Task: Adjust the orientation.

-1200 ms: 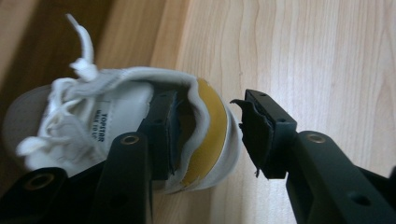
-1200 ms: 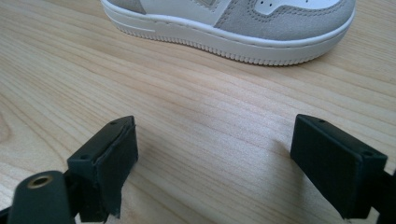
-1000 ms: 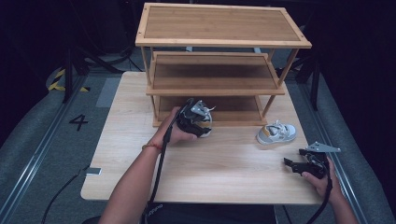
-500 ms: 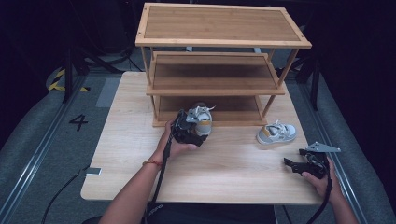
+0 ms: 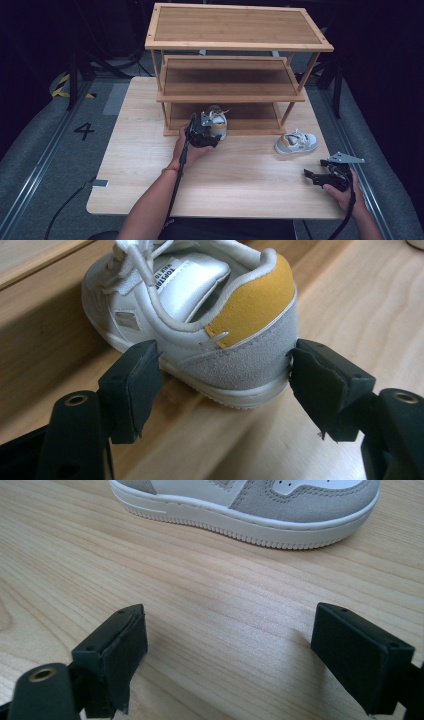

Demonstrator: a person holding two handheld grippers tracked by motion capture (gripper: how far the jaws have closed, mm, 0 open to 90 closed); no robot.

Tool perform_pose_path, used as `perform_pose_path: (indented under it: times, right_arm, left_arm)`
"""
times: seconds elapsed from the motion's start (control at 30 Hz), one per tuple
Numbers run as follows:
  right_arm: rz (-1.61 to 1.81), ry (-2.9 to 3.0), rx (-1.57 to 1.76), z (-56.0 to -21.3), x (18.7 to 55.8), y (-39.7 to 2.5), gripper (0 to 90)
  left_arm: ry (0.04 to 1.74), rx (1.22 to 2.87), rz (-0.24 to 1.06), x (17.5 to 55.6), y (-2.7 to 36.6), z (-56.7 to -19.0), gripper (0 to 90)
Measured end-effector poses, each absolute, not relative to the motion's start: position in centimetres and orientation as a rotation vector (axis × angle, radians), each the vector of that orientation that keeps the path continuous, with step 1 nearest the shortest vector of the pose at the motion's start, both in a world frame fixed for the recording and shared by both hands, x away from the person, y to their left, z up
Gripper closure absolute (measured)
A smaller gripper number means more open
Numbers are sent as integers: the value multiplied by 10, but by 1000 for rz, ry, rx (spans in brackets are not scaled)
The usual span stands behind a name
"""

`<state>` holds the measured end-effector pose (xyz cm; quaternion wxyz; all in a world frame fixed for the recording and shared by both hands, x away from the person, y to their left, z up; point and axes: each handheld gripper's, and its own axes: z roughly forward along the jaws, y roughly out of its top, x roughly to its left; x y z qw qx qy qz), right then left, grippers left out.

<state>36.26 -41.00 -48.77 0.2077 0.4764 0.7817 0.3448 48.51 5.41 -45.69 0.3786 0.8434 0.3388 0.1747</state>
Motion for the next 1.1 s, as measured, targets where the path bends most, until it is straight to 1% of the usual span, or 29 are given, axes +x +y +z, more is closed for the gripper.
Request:
perform_pose_path:
  times: [0.17, 0.23, 0.27, 0.3, 0.37, 0.4, 0.47, 0.5, 0.57, 0.6, 0.63, 0.67, 0.7, 0.73, 0.77, 0.8, 0.83, 1.0, 1.1]
  right_arm:
    - [960, 2176, 1328, -488, 363, -410, 153]
    - [960, 2176, 1328, -488, 363, -410, 153]
    - [960, 2176, 1328, -488, 363, -410, 153]
    - [960, 2176, 1328, -488, 363, -410, 153]
    - [960, 2176, 1328, -488, 363, -410, 153]
    - [960, 2176, 1328, -488, 363, -410, 153]
    - [960, 2176, 1328, -488, 363, -410, 153]
    - [961, 2176, 1328, -488, 363, -410, 153]
    - [960, 2176, 1327, -488, 363, -410, 153]
    - [960, 2176, 1327, -488, 363, -410, 153]
    - [960, 2176, 1328, -488, 363, -410, 153]
    - [960, 2176, 1328, -488, 363, -410, 153]
    - [960, 2176, 1327, -488, 363, -410, 153]
    - [961, 2176, 1328, -488, 363, -410, 153]
    - [960, 2176, 1328, -488, 363, -410, 153]
    - [960, 2176, 1328, -488, 363, -410, 153]
    - [961, 2176, 1328, -488, 363, -410, 153]
    - [960, 2176, 1328, -488, 363, -410, 153]
    - [960, 2176, 1328, -488, 363, -410, 153]
  left_arm:
    - [898, 2164, 470, 502, 54, -456, 323]
    - [901, 2165, 476, 510, 54, -456, 323]
    - [861, 2183, 517, 516, 54, -456, 322]
    - [865, 2167, 512, 518, 54, -457, 321]
    - [850, 2196, 500, 523, 53, -456, 313]
    - [857, 2206, 520, 524, 53, -455, 313]
    - [875, 2188, 509, 523, 52, -456, 312]
    - [822, 2227, 524, 527, 53, -455, 312]
    - [833, 2219, 515, 526, 53, -455, 305]
    - [792, 2231, 539, 528, 55, -454, 306]
    - [837, 2215, 498, 525, 54, -455, 310]
    - [838, 2209, 495, 525, 55, -455, 323]
    - [873, 2191, 475, 521, 55, -455, 337]
    - [822, 2208, 505, 522, 58, -453, 342]
    - [844, 2174, 479, 518, 58, -453, 331]
    - [765, 2220, 507, 518, 62, -449, 327]
    - [851, 2174, 435, 509, 59, -451, 325]
    - [767, 2243, 446, 487, 66, -447, 293]
    - [734, 2276, 423, 473, 74, -444, 291]
